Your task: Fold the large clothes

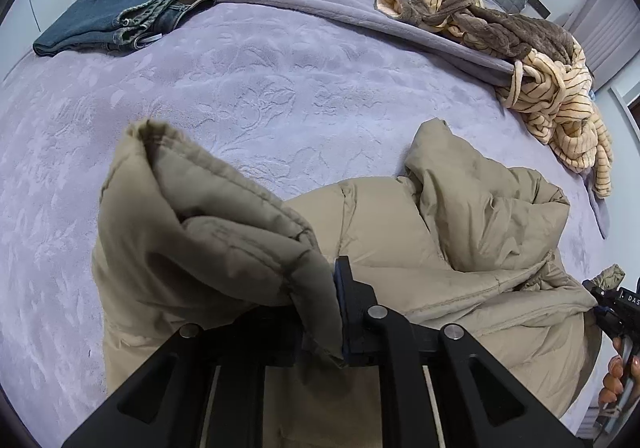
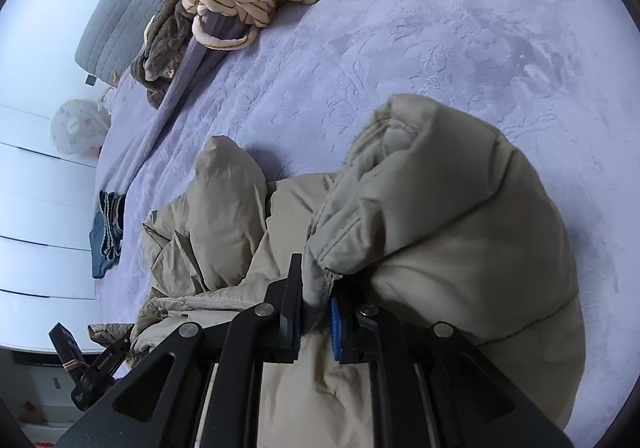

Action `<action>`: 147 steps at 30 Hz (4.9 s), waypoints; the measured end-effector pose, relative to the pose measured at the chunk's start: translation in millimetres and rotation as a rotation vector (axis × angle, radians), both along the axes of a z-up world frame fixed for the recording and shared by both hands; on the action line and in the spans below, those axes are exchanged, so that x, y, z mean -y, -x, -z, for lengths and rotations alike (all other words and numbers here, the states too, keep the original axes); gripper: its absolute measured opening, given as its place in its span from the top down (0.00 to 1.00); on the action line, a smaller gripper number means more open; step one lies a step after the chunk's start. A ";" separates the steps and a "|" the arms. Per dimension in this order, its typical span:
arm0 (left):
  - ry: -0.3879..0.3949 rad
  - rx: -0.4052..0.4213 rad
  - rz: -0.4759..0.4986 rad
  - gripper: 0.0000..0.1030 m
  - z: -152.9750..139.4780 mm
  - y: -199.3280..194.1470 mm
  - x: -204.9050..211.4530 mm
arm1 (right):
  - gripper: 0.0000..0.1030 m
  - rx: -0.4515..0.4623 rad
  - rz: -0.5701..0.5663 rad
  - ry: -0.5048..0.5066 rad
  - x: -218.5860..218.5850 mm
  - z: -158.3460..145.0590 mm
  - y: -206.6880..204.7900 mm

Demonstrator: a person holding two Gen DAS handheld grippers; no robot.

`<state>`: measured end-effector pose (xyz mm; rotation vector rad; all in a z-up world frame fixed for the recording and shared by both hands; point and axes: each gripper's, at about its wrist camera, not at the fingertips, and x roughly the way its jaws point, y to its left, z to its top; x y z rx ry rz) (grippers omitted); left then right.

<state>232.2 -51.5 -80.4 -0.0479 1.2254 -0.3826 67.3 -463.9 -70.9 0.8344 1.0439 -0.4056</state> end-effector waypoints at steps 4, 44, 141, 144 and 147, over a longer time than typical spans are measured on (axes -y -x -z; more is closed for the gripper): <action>-0.027 0.150 -0.016 0.02 -32.1 16.6 -11.9 | 0.18 0.055 -0.053 0.037 -9.2 -26.1 4.9; -0.174 0.081 -0.082 0.57 73.4 -84.8 -15.8 | 1.00 -0.136 -0.015 0.217 55.8 47.3 -13.4; 0.286 -0.076 -0.033 0.80 3.6 67.6 -90.8 | 0.76 0.300 0.337 -0.425 -80.0 56.5 157.3; 0.269 -0.072 0.033 0.80 -5.2 80.7 -103.1 | 0.76 0.293 0.315 -0.401 -93.8 45.8 172.1; 0.266 -0.078 0.073 0.80 -11.5 98.2 -119.2 | 0.76 0.279 0.318 -0.392 -109.6 40.6 190.9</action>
